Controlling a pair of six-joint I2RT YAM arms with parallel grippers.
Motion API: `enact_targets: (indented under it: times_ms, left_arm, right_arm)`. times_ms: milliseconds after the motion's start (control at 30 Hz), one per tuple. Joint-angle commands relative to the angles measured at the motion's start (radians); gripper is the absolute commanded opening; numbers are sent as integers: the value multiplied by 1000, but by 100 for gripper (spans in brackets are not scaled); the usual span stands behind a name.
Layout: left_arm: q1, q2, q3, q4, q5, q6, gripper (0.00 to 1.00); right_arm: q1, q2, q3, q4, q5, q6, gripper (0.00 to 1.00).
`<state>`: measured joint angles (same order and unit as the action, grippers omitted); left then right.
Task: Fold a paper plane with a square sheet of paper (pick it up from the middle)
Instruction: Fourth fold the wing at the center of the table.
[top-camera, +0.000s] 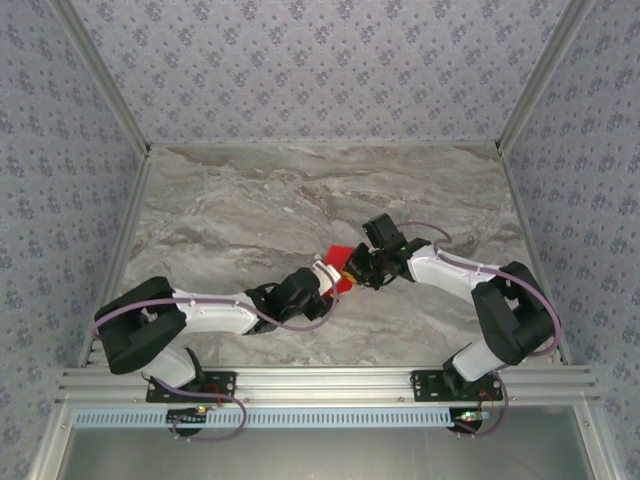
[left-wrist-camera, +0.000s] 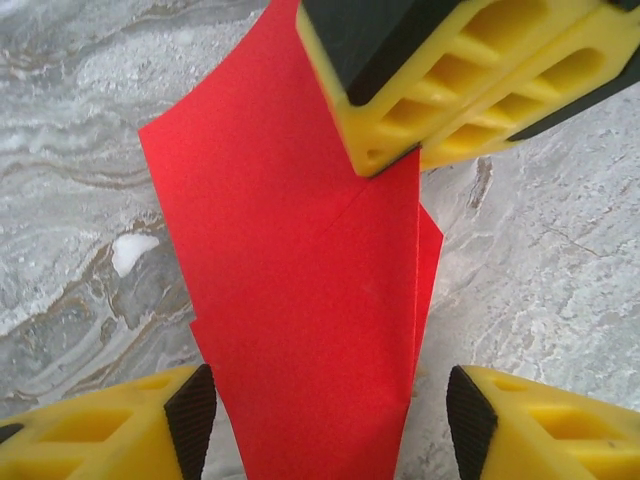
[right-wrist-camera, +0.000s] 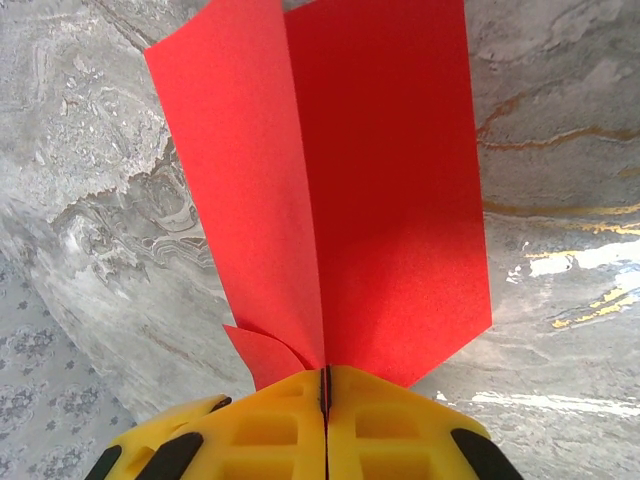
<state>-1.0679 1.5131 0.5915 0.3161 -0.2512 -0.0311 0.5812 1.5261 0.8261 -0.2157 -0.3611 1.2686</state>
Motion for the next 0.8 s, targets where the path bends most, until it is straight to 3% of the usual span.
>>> enact_targets:
  times_ms: [0, 300, 433, 767]
  left_arm:
    - [-6, 15, -6, 30, -1, 53, 61]
    - [-6, 43, 12, 26, 4, 79, 53]
    - [-6, 50, 13, 36, 4, 84, 43]
    - [-1, 53, 1, 43, 39, 46, 22]
  right_arm:
    - [-6, 15, 32, -43, -9, 14, 9]
    - [-5, 25, 37, -45, -20, 11, 11]
    - [-7, 28, 39, -52, -18, 4, 13]
    - [-14, 20, 50, -79, -12, -56, 35]
